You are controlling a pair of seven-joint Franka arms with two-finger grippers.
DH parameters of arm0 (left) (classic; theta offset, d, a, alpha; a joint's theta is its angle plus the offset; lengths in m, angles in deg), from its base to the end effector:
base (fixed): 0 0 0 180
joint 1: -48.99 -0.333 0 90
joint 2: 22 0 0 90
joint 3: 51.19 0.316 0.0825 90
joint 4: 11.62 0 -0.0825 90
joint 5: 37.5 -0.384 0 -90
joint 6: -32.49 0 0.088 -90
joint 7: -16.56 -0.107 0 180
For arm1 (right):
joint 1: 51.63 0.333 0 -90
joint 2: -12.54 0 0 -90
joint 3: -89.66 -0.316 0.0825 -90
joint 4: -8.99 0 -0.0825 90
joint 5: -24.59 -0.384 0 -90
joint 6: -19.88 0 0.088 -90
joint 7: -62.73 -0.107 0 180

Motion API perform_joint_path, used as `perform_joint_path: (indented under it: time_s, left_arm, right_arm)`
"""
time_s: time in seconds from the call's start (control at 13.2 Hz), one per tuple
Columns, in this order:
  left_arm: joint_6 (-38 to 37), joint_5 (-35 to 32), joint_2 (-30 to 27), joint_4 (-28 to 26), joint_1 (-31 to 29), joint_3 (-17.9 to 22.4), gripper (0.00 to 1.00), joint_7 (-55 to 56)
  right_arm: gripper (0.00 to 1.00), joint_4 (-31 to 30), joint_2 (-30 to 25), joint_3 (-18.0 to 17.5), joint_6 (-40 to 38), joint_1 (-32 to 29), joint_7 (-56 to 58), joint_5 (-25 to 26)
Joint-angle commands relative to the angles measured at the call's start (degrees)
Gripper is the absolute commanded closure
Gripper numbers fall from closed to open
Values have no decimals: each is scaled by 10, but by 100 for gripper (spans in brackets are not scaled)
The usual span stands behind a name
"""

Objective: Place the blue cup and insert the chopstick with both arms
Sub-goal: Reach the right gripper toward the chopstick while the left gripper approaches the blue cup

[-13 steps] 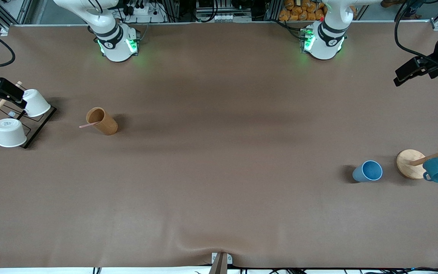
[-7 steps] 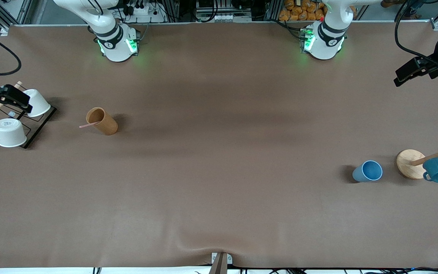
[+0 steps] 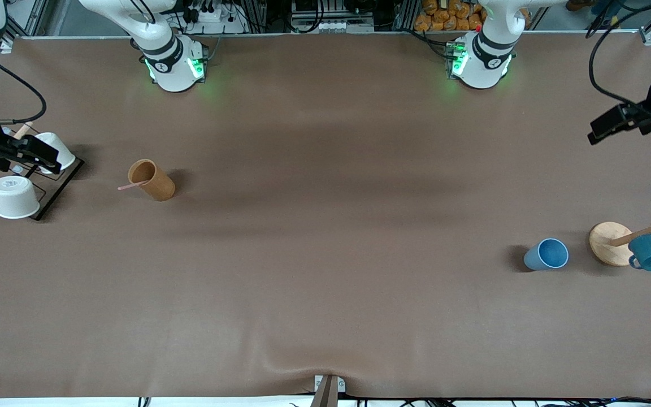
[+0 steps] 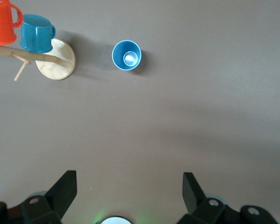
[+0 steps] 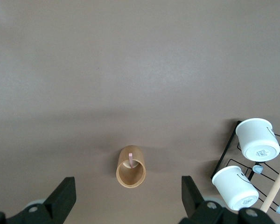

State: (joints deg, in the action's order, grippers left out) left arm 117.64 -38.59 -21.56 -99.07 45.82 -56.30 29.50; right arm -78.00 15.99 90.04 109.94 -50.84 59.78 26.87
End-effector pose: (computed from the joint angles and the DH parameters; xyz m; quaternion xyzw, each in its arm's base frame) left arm 0.5482 -0.0162 0.6339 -0.9950 -0.0964 0.0225 0.0122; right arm 0.5733 0.0000 0.6155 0.9995 -0.0221 -0.0027 0.0202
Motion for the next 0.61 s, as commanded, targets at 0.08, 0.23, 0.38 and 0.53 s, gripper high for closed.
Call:
perform_joint_path:
  time_s: [0.08,0.23,0.38,0.53]
  left_arm:
    - [46,0,57,10,-22,-2,0,-11]
    - [76,-22,92,11,-21,-2,0,-11]
    - [93,-37,121,12,-21,-2,0,-13]
    - [119,-33,142,12,-22,-2,0,-15]
  right_arm:
    - [0,1,16,1,-8,2,7,12]
    - [0,1,28,1,-43,-2,-3,14]
    - [0,-1,46,2,-61,-8,-4,8]
    - [0,0,66,3,-65,-24,-7,-16]
